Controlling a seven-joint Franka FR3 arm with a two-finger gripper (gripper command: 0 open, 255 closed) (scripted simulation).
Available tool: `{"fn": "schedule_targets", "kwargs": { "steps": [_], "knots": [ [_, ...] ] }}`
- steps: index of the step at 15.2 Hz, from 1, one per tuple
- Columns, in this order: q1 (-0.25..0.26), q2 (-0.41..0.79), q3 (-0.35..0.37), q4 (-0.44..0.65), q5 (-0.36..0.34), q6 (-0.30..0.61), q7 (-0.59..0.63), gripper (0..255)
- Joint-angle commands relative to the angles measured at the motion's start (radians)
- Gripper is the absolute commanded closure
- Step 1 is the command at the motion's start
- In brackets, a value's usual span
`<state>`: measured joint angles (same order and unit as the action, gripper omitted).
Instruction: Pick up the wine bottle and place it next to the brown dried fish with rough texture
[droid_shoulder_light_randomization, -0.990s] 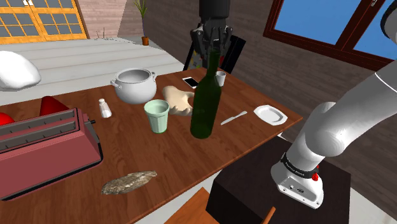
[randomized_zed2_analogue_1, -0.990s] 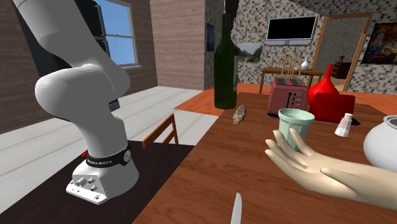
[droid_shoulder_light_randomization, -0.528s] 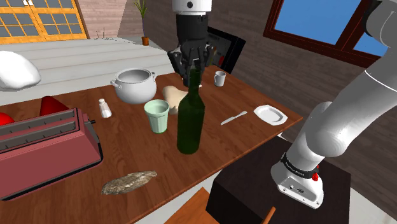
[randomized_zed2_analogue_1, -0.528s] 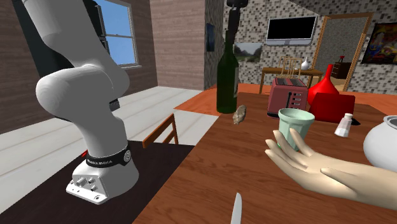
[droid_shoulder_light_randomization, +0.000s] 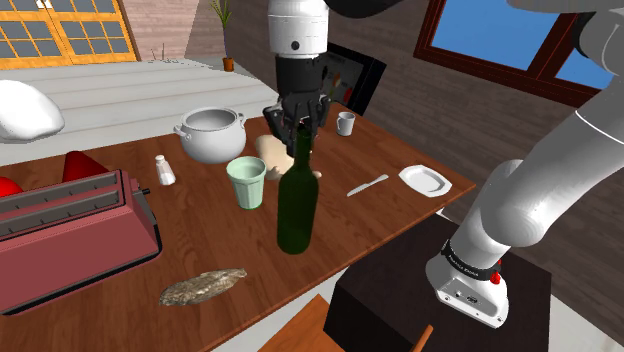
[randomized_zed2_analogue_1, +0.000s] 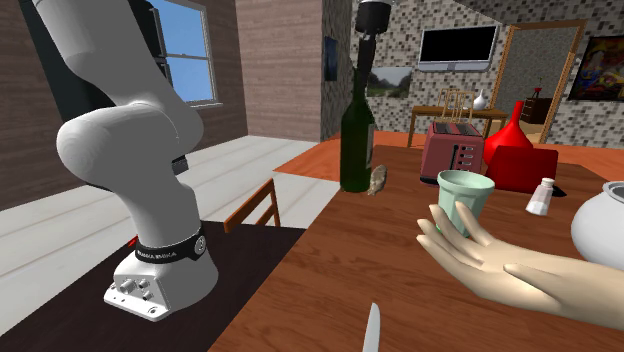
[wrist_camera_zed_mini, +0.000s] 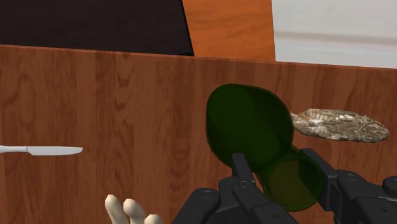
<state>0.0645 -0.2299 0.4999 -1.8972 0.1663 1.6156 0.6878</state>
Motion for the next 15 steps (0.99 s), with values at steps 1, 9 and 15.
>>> {"fn": "schedule_targets", "kwargs": {
  "steps": [1, 9, 15],
  "knots": [
    [0.001, -0.005, 0.0, -0.032, 0.002, 0.028, -0.004, 255],
    [0.005, -0.005, 0.008, -0.139, 0.008, 0.135, -0.012, 255],
    [0.006, 0.0, 0.013, -0.186, 0.008, 0.187, -0.013, 255]
  ]
}}
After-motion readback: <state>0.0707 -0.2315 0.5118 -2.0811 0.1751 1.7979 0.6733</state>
